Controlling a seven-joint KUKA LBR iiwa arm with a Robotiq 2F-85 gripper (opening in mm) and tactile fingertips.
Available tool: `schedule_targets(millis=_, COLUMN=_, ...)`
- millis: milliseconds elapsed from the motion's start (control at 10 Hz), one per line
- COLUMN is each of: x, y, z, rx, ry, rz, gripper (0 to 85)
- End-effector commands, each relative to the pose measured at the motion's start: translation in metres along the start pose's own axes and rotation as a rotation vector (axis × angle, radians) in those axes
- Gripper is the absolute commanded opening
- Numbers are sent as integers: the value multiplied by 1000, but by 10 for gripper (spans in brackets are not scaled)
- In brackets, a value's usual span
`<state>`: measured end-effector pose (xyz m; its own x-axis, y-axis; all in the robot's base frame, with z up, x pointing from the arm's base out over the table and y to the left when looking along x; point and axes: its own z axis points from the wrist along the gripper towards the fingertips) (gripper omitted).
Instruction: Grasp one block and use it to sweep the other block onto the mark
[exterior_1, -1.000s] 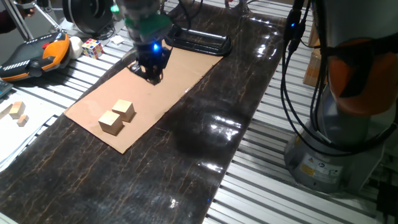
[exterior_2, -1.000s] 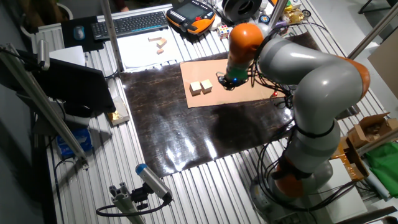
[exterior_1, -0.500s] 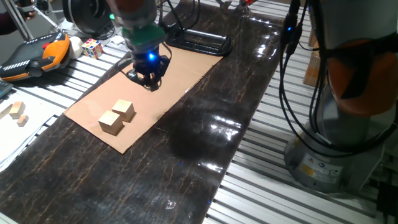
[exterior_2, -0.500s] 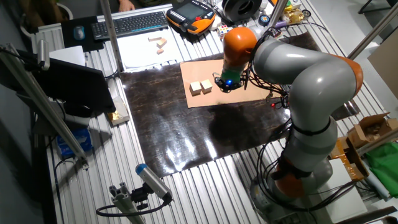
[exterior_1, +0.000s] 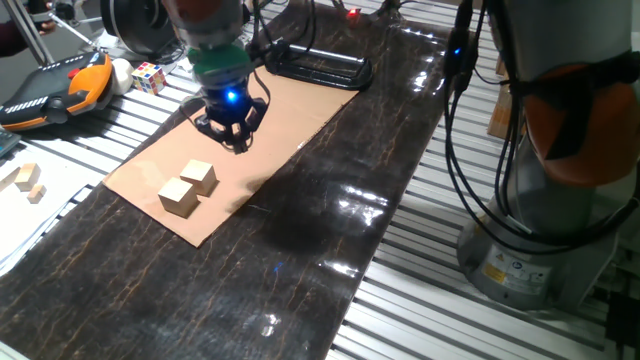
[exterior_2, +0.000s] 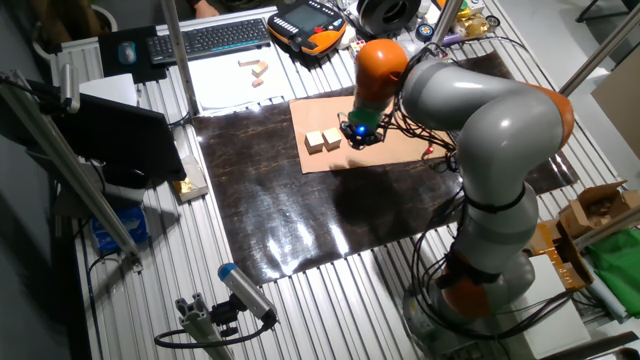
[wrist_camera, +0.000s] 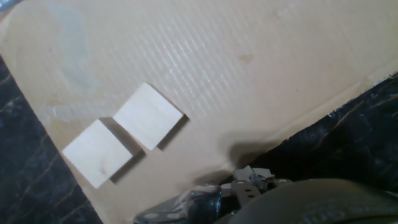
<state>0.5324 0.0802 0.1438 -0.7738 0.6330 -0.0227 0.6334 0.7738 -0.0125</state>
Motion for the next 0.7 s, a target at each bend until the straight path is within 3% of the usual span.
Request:
schedule_targets(millis=0, x=0, y=1, z=-1, rx=2, ry=4, rz=2, gripper=7)
schedule_targets(millis=300, x=-3, y=6, z=1, rx=-3, ry=8, rz=22, gripper=7)
schedule_targets(millis=600, x=-3, y=6, z=1, rx=32, ry=1, rz=33, gripper=7)
